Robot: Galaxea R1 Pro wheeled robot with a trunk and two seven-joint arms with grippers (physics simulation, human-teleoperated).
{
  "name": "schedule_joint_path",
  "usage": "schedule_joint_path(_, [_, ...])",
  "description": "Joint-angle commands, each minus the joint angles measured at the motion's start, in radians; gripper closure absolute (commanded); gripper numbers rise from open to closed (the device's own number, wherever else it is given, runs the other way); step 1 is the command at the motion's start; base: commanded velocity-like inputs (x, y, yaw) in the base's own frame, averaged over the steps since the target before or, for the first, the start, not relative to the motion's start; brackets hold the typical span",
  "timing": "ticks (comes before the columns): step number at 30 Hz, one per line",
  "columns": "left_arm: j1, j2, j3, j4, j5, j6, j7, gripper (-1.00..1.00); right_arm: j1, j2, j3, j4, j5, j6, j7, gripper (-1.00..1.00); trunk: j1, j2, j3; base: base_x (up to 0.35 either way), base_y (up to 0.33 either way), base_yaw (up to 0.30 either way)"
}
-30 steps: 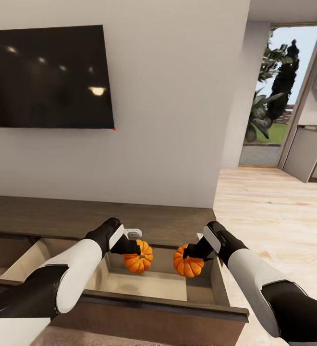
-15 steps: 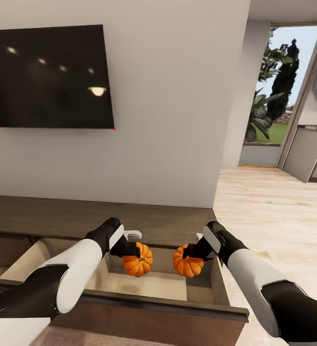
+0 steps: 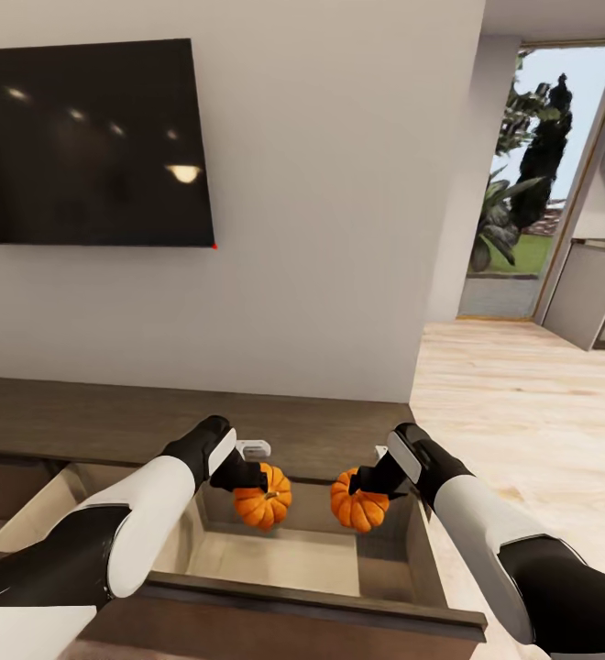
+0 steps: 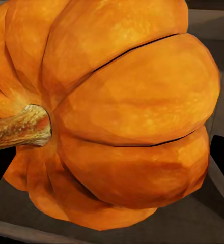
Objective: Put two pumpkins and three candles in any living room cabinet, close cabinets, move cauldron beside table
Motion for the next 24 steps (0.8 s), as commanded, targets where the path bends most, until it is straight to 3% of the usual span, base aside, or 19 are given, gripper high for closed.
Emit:
schedule_joint_path(1, [0.000, -0.001, 0.007, -0.001, -0.009, 0.005, -0.004, 1.00, -0.001, -0.001, 0.006, 0.000, -0.012, 0.003, -0.010, 1.00, 0.000, 0.000, -0.001, 0.010, 0.000, 0.000])
schedule_joint_path(7, [0.000, -0.001, 0.006, -0.002, -0.009, 0.049, -0.003, 1.00, -0.001, -0.001, 0.006, 0.008, -0.012, 0.004, -0.009, 1.00, 0.011, -0.021, -0.017, 0.002, 0.000, 0.000])
schedule_joint_path(24, [0.000, -0.001, 0.006, -0.002, -0.011, 0.055, -0.004, 1.00, -0.001, -0.001, 0.006, 0.020, -0.012, -0.004, -0.009, 1.00, 0.077, -0.140, -0.072, 0.000, 0.000, 0.000])
